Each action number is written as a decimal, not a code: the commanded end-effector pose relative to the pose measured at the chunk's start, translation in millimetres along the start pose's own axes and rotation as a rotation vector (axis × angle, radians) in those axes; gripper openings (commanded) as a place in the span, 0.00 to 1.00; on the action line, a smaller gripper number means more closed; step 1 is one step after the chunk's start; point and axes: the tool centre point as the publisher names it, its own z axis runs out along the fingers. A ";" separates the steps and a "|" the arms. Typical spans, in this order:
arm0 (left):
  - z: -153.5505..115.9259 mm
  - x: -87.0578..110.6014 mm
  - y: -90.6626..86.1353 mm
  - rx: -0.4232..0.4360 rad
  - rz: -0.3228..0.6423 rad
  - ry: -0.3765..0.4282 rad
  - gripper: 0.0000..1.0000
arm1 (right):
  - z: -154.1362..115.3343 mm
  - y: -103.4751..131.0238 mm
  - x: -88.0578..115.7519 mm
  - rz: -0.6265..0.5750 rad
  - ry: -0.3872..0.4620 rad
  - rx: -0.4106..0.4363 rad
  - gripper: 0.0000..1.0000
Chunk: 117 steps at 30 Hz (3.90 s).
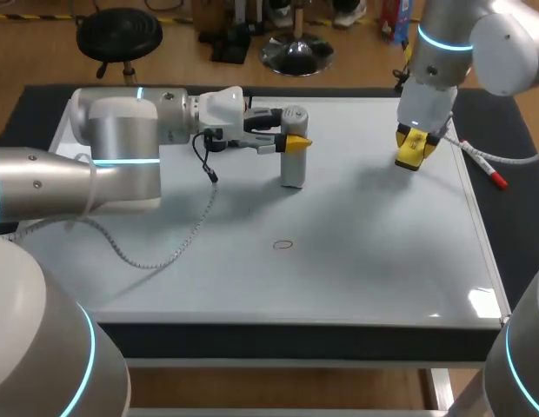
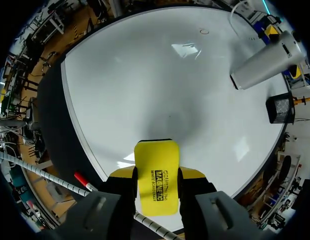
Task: Pick up the inspection probe, press it on each red-marked spot on the whiteboard one by one, put down the probe, pick up the eraser, and wipe off all the red marks.
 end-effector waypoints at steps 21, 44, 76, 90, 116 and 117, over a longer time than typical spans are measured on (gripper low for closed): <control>3.1 -20.7 -36.7 -0.001 0.061 0.108 0.00 | -0.6 -1.1 0.1 -0.002 0.003 0.000 0.00; -5.9 -92.9 -91.8 0.024 0.070 0.337 0.00 | -0.6 -1.1 0.1 -0.002 0.003 0.000 0.00; -6.7 -175.7 -96.1 0.007 0.064 0.517 0.00 | -0.6 -1.1 0.1 -0.002 0.003 0.000 0.00; -7.8 -173.0 -97.2 0.020 0.065 0.525 0.00 | -0.6 -1.1 0.1 -0.002 0.003 0.000 0.00; -7.8 -173.0 -97.2 0.020 0.065 0.525 0.00 | -2.1 82.5 -85.8 -0.258 0.022 0.025 0.00; -7.8 -173.0 -97.2 0.020 0.065 0.525 0.00 | -1.1 88.9 -91.4 -0.280 0.023 0.022 0.00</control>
